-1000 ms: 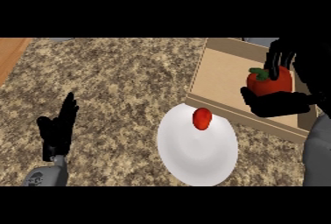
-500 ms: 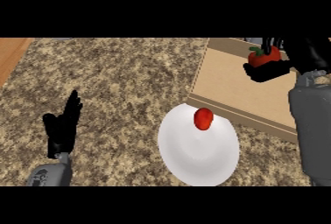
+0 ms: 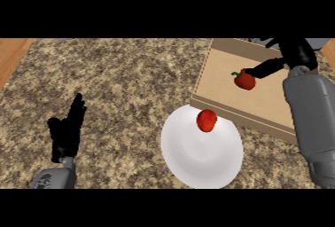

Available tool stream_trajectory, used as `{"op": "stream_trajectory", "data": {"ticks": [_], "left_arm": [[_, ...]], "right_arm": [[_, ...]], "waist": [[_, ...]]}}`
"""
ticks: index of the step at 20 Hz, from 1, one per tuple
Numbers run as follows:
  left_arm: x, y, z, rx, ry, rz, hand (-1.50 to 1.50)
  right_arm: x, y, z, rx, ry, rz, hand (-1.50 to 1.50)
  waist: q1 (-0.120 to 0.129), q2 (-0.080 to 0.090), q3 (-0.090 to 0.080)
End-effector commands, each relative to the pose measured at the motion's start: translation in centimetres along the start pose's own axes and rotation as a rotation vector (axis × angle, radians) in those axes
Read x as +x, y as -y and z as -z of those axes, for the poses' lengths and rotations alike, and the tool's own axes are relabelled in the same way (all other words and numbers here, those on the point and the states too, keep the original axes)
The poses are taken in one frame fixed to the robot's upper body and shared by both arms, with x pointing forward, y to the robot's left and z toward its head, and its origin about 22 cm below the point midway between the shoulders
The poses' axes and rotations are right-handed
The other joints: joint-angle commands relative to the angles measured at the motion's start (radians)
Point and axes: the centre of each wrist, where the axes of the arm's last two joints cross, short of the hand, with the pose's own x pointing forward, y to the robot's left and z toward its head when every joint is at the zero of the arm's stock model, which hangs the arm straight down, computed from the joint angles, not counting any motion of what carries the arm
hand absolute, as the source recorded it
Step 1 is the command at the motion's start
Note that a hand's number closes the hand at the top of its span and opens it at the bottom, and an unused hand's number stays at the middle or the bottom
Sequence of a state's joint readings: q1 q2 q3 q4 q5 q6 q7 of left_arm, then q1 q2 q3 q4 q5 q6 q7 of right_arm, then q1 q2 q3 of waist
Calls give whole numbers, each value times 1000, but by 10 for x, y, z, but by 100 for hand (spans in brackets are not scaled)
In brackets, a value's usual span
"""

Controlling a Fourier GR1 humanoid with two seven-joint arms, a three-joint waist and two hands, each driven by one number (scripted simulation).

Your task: Pick the bell pepper from the plate and place it in the cardboard box

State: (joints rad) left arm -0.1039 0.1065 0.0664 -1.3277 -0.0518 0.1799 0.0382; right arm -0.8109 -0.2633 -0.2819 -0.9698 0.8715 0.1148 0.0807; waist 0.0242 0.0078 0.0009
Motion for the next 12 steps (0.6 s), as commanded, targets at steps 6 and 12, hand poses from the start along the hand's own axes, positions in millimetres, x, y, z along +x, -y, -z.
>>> {"op": "stream_trajectory", "data": {"ticks": [6, 12], "left_arm": [[8, -13, -4, 3, -13, 4, 0], [-5, -7, 6, 28, -10, 6, 0]], "right_arm": [[-24, 4, 5, -60, 174, 440, -150], [-57, 27, 0, -93, 110, 650, -150]], "waist": [[-11, -7, 1], [-27, -7, -1]]}}
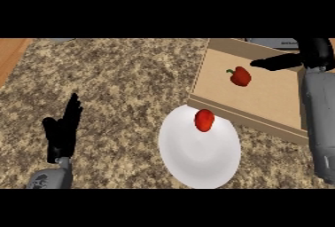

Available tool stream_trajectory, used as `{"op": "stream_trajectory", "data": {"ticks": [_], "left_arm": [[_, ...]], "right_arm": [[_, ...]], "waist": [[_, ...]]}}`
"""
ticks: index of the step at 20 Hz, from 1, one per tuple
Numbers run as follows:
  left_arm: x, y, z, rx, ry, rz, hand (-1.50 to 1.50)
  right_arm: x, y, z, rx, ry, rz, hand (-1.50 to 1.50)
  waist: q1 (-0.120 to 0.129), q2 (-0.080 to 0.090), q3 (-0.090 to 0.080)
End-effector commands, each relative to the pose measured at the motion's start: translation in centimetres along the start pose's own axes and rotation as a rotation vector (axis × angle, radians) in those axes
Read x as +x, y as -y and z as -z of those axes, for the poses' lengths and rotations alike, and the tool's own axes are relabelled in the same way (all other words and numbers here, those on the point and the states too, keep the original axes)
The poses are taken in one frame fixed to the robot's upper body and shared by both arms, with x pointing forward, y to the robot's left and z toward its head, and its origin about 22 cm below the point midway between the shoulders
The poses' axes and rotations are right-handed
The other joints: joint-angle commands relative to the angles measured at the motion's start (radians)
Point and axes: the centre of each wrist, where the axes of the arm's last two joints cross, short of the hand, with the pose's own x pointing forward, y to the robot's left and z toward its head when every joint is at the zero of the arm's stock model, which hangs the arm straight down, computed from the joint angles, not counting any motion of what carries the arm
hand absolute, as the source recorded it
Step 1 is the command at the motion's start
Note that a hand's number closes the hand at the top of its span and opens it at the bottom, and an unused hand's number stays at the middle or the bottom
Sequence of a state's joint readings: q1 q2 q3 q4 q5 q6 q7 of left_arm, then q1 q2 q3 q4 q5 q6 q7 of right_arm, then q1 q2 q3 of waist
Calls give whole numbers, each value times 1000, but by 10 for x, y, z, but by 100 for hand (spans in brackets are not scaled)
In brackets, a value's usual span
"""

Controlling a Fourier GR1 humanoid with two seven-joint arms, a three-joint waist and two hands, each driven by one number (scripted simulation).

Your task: Pick the bell pepper from the plate and place it in the cardboard box

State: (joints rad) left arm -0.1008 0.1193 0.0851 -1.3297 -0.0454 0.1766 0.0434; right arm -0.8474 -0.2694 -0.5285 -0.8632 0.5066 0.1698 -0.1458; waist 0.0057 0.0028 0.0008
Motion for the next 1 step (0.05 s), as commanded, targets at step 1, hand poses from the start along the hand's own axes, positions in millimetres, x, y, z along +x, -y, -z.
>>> {"op": "stream_trajectory", "data": {"ticks": [1], "left_arm": [[5, -9, -2, 3, 5, 7, 0]], "right_arm": [[-9, 47, -8, -86, 15, 133, -150]], "waist": [[-2, -3, 0]]}}
